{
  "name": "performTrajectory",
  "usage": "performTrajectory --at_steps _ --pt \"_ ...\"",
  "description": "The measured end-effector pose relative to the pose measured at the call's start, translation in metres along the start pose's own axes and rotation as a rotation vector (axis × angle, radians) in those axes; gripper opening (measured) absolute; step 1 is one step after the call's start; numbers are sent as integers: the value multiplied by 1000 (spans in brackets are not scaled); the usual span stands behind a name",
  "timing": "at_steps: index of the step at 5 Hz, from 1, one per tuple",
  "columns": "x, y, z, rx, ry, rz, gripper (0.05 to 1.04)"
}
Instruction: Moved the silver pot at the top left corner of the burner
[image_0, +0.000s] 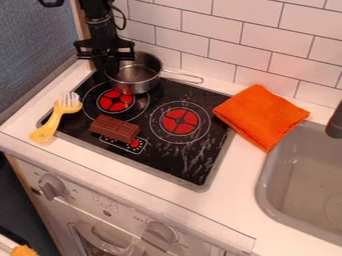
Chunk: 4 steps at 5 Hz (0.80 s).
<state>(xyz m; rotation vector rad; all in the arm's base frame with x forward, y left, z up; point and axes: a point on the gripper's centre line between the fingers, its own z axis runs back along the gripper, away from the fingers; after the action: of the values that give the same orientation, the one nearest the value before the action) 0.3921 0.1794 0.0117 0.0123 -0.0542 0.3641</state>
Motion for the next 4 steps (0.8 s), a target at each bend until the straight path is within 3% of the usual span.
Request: performTrajectory --at_steps 1,2,3,4 --pt "0 0 0 -3 0 14 535" --pt "-1 -3 1 -17 3 -5 852" --pt "-4 -3 -1 -16 3 -10 1003" --pt "-9 1 -1 1 3 7 1001"
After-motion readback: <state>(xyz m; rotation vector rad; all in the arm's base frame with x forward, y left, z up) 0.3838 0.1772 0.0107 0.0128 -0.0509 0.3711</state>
